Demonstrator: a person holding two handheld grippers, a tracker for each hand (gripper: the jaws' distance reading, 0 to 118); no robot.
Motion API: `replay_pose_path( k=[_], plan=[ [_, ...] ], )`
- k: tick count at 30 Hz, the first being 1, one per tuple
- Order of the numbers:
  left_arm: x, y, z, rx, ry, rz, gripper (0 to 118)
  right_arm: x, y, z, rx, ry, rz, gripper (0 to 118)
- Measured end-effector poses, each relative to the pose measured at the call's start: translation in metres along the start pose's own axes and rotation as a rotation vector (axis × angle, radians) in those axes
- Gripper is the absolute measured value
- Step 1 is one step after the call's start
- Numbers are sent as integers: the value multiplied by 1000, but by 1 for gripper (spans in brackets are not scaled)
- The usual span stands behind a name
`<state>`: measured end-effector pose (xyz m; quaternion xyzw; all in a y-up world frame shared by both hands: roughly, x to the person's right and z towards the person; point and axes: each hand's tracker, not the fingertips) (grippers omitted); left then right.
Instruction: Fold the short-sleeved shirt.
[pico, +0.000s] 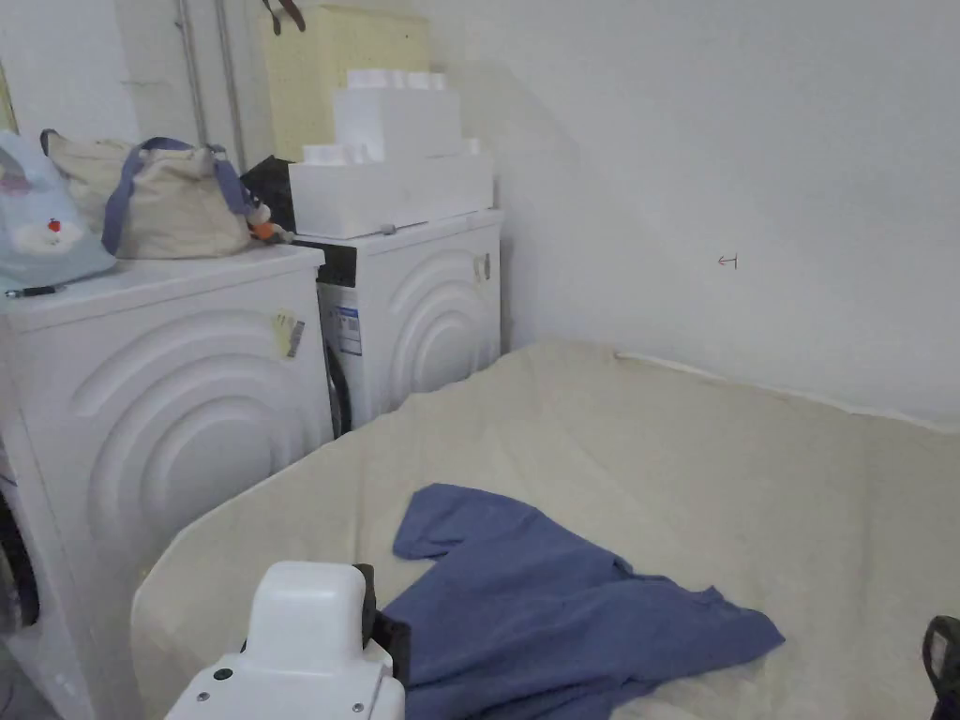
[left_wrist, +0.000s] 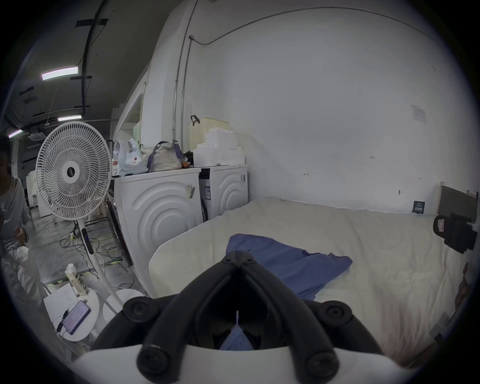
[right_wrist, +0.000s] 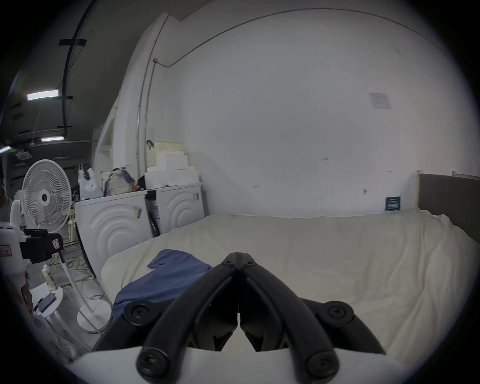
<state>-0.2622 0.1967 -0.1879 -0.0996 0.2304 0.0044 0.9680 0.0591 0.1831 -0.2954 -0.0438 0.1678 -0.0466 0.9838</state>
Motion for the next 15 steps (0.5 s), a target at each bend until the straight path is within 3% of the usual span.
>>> replay_pose_path(
  k=[7,11,13,14,15],
  plan=[
    [12,13,-57,-139,-200,19,0,11,-7,8,-75,47,126,1],
    [32,29,-152,-378,-404,-53,0,26,-7,17,-149,60,95,1],
    [51,22,-205,-538,-476,-133,18,36,-10,19,-185,49,66,1],
    [58,15,-225,-605,-507,-160,45,40,-11,20,-203,40,58,1],
    [68,5,-248,-693,-516,-192,94,46,-14,19,-228,27,51,1]
  ],
)
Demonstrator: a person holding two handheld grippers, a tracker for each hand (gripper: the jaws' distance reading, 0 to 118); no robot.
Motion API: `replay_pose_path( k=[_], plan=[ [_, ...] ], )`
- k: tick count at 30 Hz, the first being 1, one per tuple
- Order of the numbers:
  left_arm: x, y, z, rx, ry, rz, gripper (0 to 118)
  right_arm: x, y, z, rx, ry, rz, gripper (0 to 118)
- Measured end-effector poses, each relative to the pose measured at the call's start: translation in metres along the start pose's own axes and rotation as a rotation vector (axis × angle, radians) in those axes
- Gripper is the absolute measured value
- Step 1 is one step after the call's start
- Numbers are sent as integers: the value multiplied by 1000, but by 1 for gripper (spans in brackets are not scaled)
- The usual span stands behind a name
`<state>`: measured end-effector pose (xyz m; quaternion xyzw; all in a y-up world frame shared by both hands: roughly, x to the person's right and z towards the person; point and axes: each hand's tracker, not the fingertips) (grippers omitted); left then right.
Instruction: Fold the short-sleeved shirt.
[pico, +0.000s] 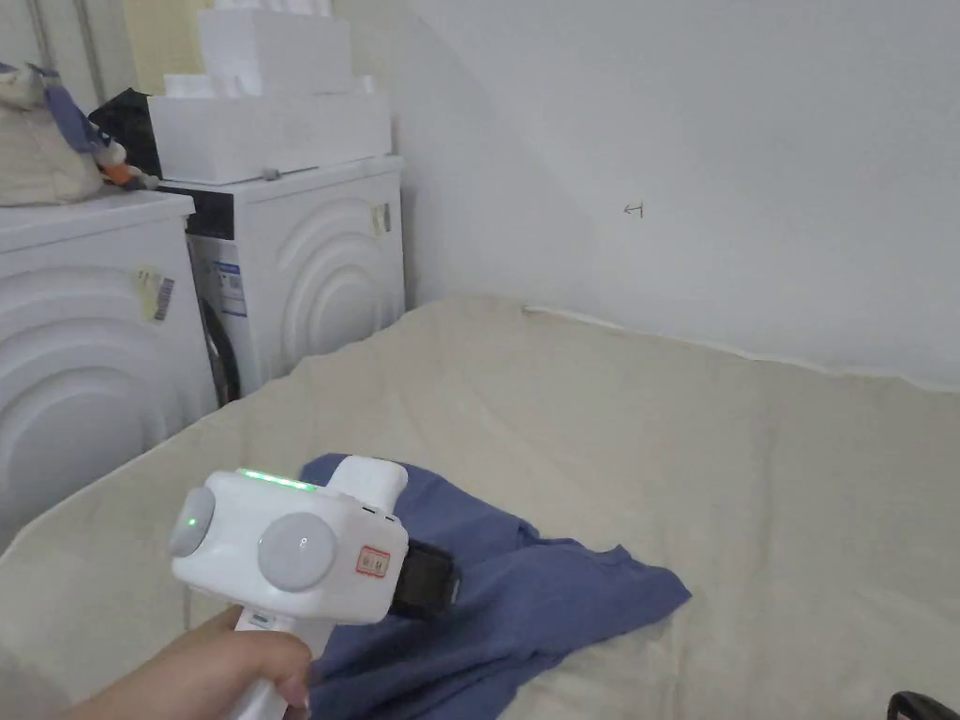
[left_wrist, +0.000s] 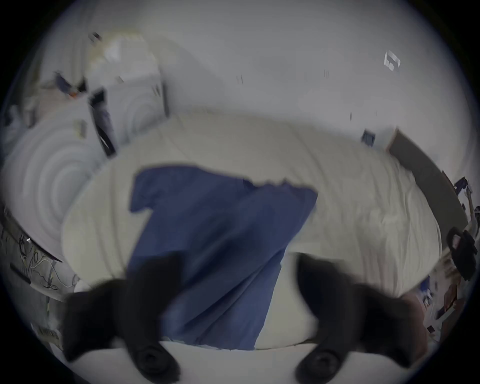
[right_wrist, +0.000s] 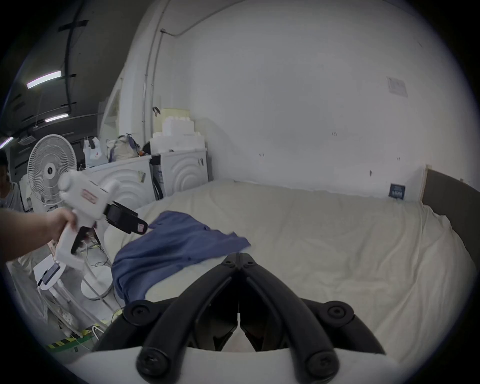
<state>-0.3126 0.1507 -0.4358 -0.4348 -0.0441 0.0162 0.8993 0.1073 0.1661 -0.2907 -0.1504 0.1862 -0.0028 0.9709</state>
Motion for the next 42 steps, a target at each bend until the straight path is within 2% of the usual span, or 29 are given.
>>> replay_pose_path(
  k=[1,3,4,6,10,11,13,15,16,17,18,20,22,25,30,33,35,39,42],
  plan=[
    [-1,3,-24,-84,-29,6,118,5,-3,-1,-25,-20,-2,1],
    [-2,5,-51,-169,-87,7,118,12,-9,-5,-69,-53,-1,1],
    [-1,-2,-70,-196,-17,31,118,17,-11,-6,-87,-64,-4,1],
    [-1,-6,-100,-261,19,34,118,23,-15,-10,-114,-82,-14,1],
    [-4,4,-140,-343,68,-55,118,32,-21,-19,-153,-100,-41,1],
    [-3,3,-148,-368,79,-76,118,34,-22,-21,-161,-81,-63,1],
    [-4,4,-158,-429,45,-20,118,37,-26,-24,-152,-38,-144,1],
    [-1,3,-156,-401,56,-5,117,39,-26,-28,-179,-35,-188,1],
    [1,3,-151,-387,69,-22,113,39,-27,-31,-183,-35,-186,1],
    [3,3,-146,-382,74,-30,99,38,-28,-33,-186,-39,-184,1],
    [5,4,-136,-359,60,-24,70,37,-29,-34,-189,-46,-180,1],
    [11,7,-120,-307,28,-24,4,36,-31,-34,-192,-53,-161,1],
    [13,7,-115,-275,163,-96,4,36,-33,-32,-190,-51,-151,1],
    [9,7,-112,-309,90,-55,4,37,-34,-27,-189,-44,-148,1],
    [-1,23,-79,-196,114,32,4,46,-29,-14,-180,-45,-140,1],
    [-23,42,-31,-56,19,169,4,57,-25,-4,-148,-71,-155,1],
    [-28,55,2,19,10,210,4,64,-22,1,-130,-84,-177,1],
    [-1,89,84,230,59,106,4,80,-20,12,-105,-104,-207,1],
    [27,119,135,324,9,100,4,87,-18,21,-76,-124,-203,1]
  ],
)
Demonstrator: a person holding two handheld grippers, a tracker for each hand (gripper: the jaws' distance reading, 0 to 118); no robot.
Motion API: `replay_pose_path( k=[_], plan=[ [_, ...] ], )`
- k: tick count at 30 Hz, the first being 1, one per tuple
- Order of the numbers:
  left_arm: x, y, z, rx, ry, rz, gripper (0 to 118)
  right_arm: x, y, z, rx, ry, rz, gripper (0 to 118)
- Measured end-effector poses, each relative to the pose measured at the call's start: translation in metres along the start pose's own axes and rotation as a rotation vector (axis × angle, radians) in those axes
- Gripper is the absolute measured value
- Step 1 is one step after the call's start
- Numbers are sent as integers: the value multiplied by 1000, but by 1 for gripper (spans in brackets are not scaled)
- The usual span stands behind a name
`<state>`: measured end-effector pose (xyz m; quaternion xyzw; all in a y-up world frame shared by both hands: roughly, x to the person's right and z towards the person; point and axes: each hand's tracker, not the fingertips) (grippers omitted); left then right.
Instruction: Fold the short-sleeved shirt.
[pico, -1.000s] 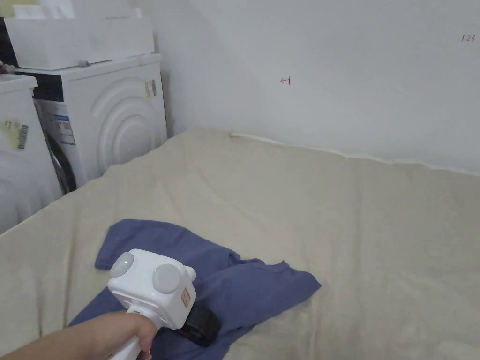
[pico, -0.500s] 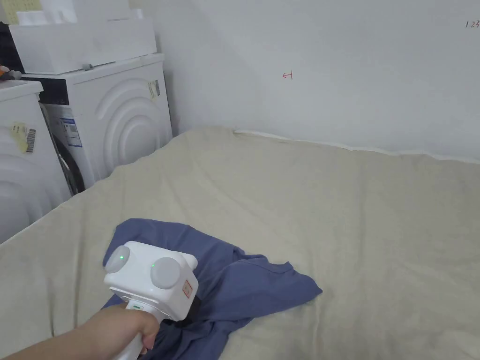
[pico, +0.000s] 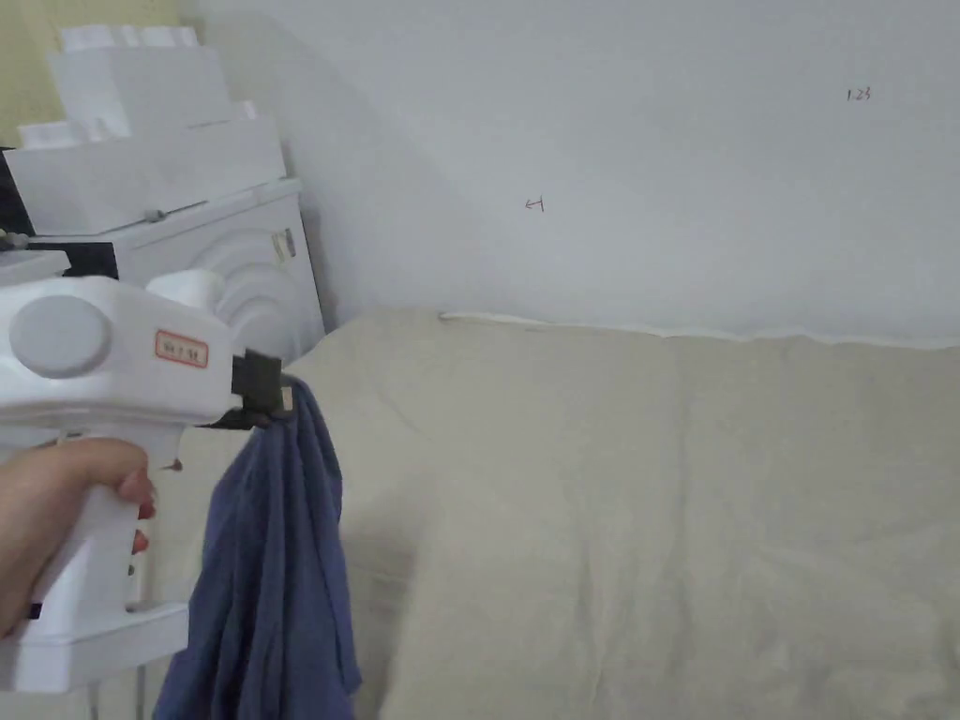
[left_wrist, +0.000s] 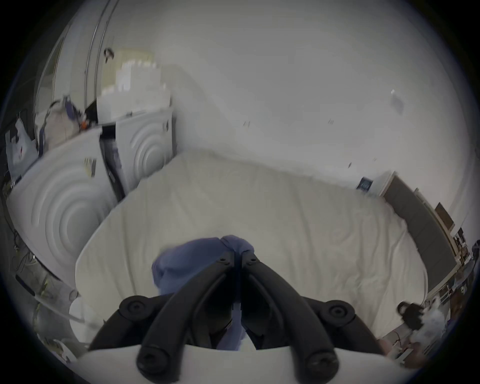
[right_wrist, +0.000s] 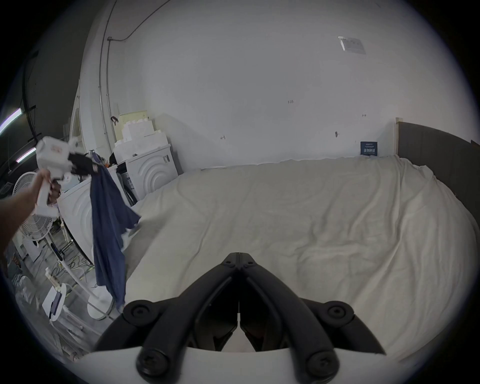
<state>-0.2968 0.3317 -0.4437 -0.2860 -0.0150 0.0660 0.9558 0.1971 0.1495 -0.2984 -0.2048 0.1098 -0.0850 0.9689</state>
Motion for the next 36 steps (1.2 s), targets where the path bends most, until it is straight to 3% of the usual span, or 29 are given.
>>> replay_pose_path(
  k=[7,12,15,19,23,24,25,27,28,30,36],
  plan=[
    [110,57,56,131,-218,-179,4,23,10,21,57,-37,-77,1],
    [210,65,61,125,-502,-240,4,45,13,41,91,-73,-110,1],
    [264,52,36,77,-623,-290,4,61,13,57,130,-131,-112,1],
    [353,3,-35,-38,-658,-369,4,90,9,80,169,-213,-141,1],
    [437,-79,-129,-330,-662,-376,5,124,-1,99,158,-345,-151,1],
    [452,-103,-148,-383,-660,-378,12,132,-5,104,147,-376,-162,1],
    [463,-120,-161,-425,-662,-373,32,138,-8,107,139,-388,-175,1],
    [482,-151,-185,-489,-662,-345,110,152,-16,115,125,-404,-203,1],
    [487,-161,-193,-529,-674,-335,117,156,-19,117,116,-411,-209,1],
    [492,-178,-196,-538,-705,-301,117,164,-25,121,102,-437,-219,1],
    [484,-184,-193,-496,-605,-413,117,177,-36,120,82,-455,-266,1]
  ],
)
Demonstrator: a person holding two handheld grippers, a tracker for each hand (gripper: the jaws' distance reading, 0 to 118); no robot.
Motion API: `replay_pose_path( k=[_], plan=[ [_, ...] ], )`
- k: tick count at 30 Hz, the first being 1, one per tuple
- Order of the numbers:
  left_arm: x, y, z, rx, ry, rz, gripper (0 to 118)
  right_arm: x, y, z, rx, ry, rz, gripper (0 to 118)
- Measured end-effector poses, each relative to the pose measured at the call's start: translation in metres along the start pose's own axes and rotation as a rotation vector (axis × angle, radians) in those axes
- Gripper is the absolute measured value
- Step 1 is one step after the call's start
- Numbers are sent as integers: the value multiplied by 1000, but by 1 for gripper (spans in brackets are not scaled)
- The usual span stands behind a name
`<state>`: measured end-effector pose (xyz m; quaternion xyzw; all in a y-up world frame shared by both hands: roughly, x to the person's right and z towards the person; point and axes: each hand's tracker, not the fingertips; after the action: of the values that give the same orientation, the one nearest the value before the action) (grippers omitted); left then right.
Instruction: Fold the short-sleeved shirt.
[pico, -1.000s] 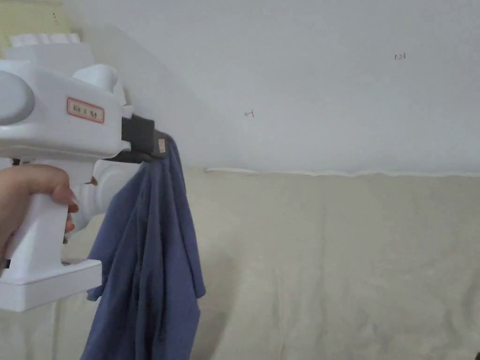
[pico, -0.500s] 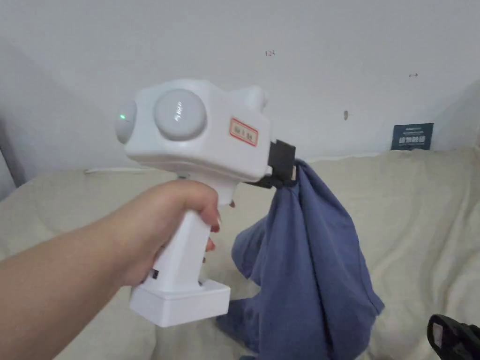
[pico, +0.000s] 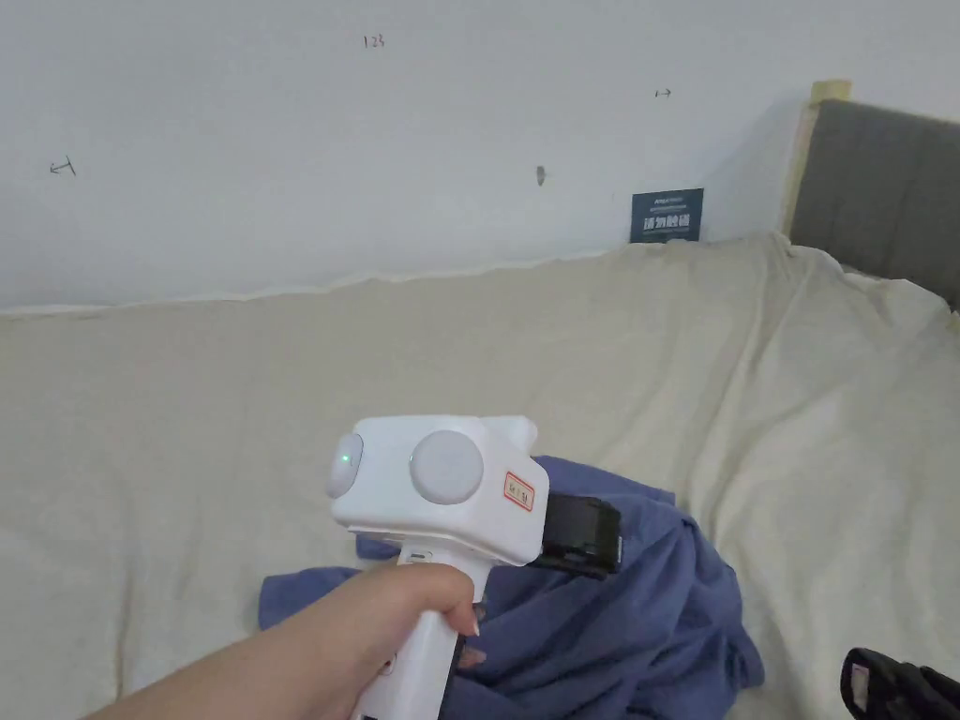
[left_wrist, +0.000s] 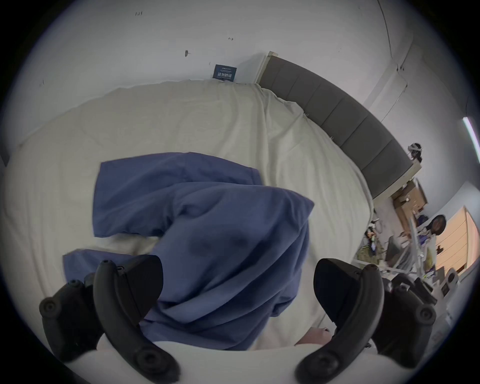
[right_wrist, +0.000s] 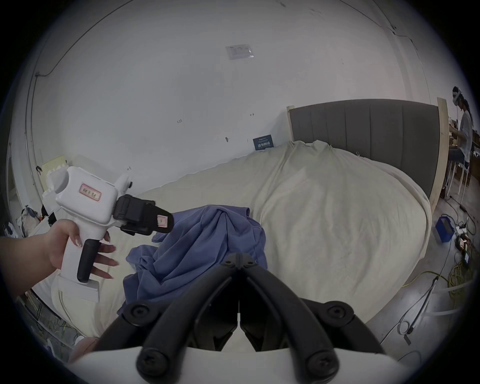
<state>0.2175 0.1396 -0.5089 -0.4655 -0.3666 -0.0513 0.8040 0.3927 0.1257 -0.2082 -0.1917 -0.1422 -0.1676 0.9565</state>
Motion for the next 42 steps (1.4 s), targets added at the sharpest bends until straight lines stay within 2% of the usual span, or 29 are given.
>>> replay_pose_path(
  k=[3,7,9,12,13,15,16,19,22,28,34,38,41,42],
  plan=[
    [-9,-5,24,22,25,25,113,-3,0,-2,-8,9,-6,1],
    [-26,-25,81,207,109,1,83,-13,3,1,-6,31,7,1],
    [-35,-44,110,270,218,-9,0,-18,4,3,3,44,15,1],
    [-50,-82,157,372,214,32,0,-27,6,8,30,58,32,1],
    [-51,-97,172,422,262,50,0,-30,7,9,48,58,36,1],
    [-52,-135,199,508,525,77,0,-35,6,15,87,58,41,1],
    [-54,-155,210,554,589,96,0,-37,5,18,106,60,42,1],
    [-63,-215,233,685,631,209,0,-42,-1,29,152,59,57,1],
    [-73,-249,238,683,596,305,0,-47,-4,36,184,39,86,1],
    [-87,-268,234,591,602,308,0,-50,-2,36,193,15,92,1],
    [-87,-240,229,577,533,303,0,-56,-4,29,148,40,102,1],
    [-119,-155,200,448,389,309,0,-65,-3,19,117,63,157,1],
    [-153,-96,154,331,259,364,0,-70,4,6,-10,127,144,1],
    [-159,-78,135,265,303,328,2,-71,5,1,-34,152,138,1]
  ],
)
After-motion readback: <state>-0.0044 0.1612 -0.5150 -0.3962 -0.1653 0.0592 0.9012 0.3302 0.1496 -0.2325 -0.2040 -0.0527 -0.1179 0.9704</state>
